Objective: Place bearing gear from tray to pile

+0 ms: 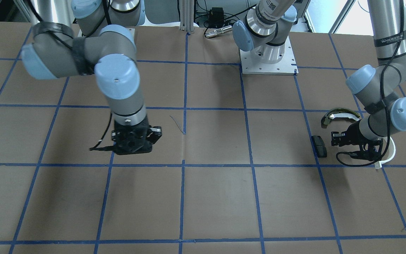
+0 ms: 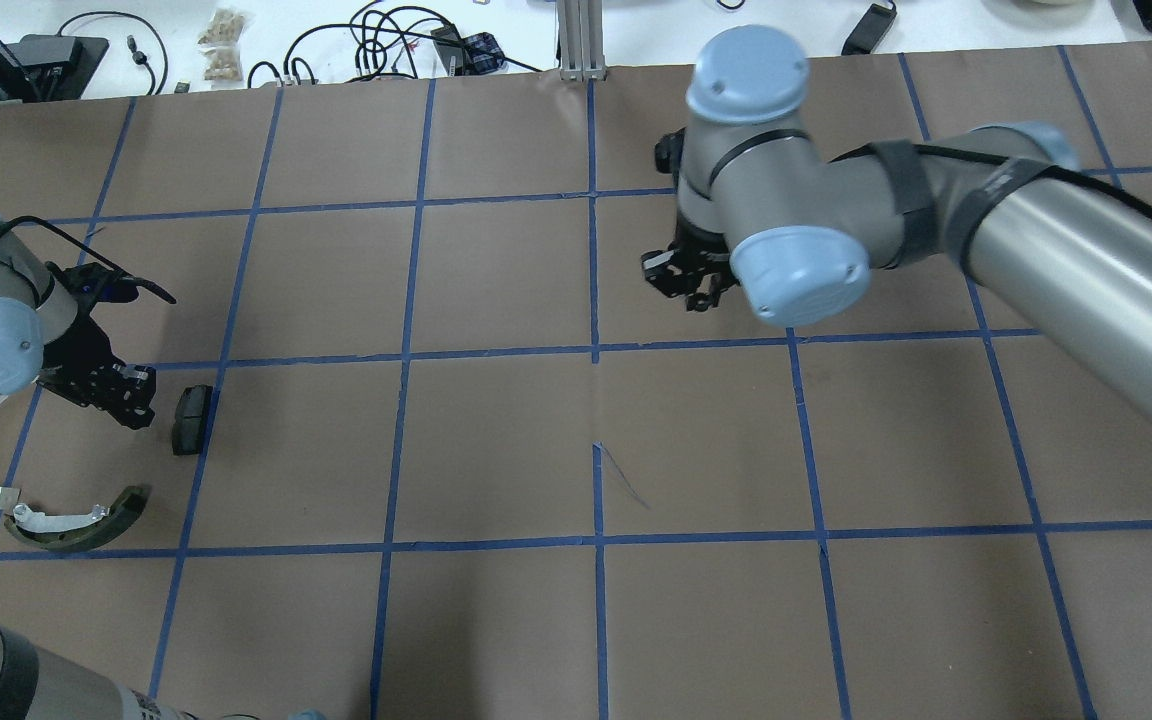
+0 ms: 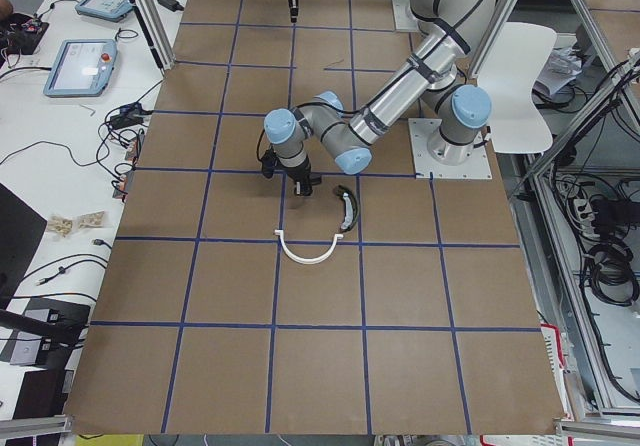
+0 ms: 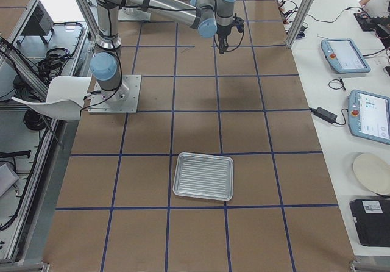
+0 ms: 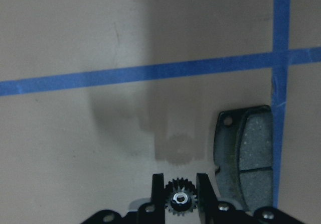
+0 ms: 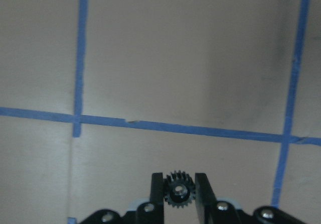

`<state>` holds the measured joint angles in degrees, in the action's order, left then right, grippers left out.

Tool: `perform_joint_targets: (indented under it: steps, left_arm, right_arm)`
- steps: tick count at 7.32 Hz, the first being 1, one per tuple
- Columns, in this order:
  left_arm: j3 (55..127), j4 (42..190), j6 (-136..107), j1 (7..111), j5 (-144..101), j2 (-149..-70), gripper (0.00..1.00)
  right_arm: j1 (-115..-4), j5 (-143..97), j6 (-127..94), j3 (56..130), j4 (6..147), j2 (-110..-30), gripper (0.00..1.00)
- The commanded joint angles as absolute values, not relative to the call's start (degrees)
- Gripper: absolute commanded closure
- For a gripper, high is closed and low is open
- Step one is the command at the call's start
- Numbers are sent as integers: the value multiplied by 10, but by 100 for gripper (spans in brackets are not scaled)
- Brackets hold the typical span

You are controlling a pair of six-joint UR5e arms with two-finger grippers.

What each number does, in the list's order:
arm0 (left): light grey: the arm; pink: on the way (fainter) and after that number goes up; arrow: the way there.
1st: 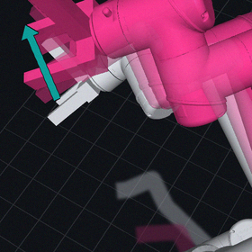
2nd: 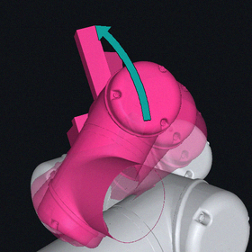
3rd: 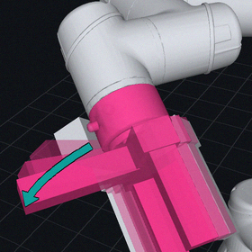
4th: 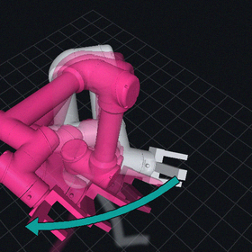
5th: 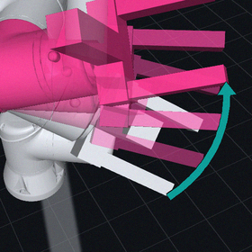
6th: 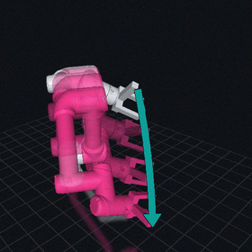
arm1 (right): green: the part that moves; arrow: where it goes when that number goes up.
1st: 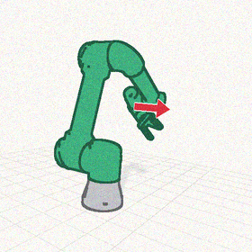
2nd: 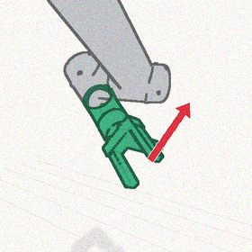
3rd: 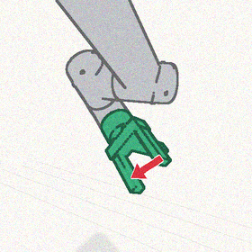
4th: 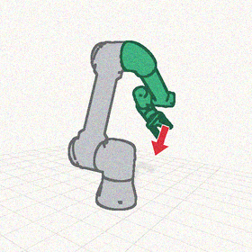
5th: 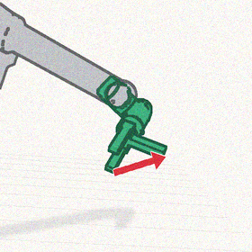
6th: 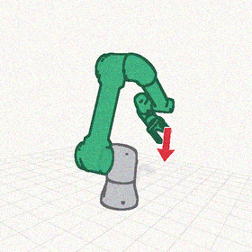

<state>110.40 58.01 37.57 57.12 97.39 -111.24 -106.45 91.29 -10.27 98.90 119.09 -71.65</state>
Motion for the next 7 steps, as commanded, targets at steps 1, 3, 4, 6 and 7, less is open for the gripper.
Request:
perform_joint_targets:
  steps: [1, 3, 4, 6, 7]
  left_arm:
    - [1107, 577, 392, 561, 979, -1117, 100]
    - [1106, 570, 402, 557, 979, -1124, 100]
    - [1105, 569, 405, 551, 978, -1128, 94]
    - [1100, 570, 406, 550, 981, -1127, 0]
    - [1096, 570, 405, 554, 979, -1123, 0]
  right_arm:
    - [-1163, 908, -208, 990, 1251, -658, 100]
    - [-1176, 907, -211, 1003, 1278, -632, 93]
    - [-1176, 907, -210, 1014, 1292, -631, 82]
    - [-1175, 916, -206, 1020, 1334, -633, 0]
    - [-1159, 917, -180, 1012, 1326, -643, 0]
